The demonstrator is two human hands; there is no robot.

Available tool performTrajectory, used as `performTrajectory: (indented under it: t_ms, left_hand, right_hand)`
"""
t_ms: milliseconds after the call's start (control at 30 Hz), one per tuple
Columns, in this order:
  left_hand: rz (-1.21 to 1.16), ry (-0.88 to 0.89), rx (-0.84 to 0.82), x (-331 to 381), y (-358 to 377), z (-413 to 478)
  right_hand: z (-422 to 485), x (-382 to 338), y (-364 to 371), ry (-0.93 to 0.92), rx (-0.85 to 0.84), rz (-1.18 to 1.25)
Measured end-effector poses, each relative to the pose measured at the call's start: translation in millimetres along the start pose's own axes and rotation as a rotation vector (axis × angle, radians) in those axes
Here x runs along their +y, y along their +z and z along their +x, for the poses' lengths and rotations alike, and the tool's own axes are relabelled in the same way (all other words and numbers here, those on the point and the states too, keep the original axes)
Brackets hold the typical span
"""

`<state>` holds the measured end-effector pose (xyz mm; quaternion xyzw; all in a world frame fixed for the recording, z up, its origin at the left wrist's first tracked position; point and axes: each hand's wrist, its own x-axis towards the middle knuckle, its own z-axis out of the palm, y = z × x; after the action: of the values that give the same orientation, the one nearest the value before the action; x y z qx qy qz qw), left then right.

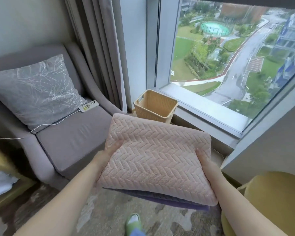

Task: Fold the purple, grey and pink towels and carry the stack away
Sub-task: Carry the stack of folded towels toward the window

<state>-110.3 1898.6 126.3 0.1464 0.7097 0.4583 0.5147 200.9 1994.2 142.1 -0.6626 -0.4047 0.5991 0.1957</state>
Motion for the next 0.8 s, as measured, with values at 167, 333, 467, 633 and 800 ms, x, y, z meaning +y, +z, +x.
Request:
performTrajectory:
  t_ms: [167, 333, 467, 633, 800]
  left_hand:
    - [-0.001, 0.026, -0.05, 119.1, 2.5, 104.4]
    - [-0.032, 0.028, -0.112, 190.0, 22.6, 193.0]
    - [-0.025, -0.021, -0.115, 219.8, 44.4, 280.0]
    - [0.037, -0.037, -0.093, 278.5, 89.2, 394.9]
    - [0.027, -0.027, -0.139, 362.3, 129.2, 471.7]
  right_hand:
    - [88.2, -123.8, 30.4, -0.221, 0.03, -0.055]
    - [150.9, -219.8, 58.1, -0.185, 0.102, -0.105]
    - [235.8, -249.6, 59.1, -0.166, 0.084, -0.124]
    - [326.9, -321.4, 50.1, -0.078, 0.118, -0.095]
    - [422.6, -410.1, 37.5, -0.223, 0.182, -0.139]
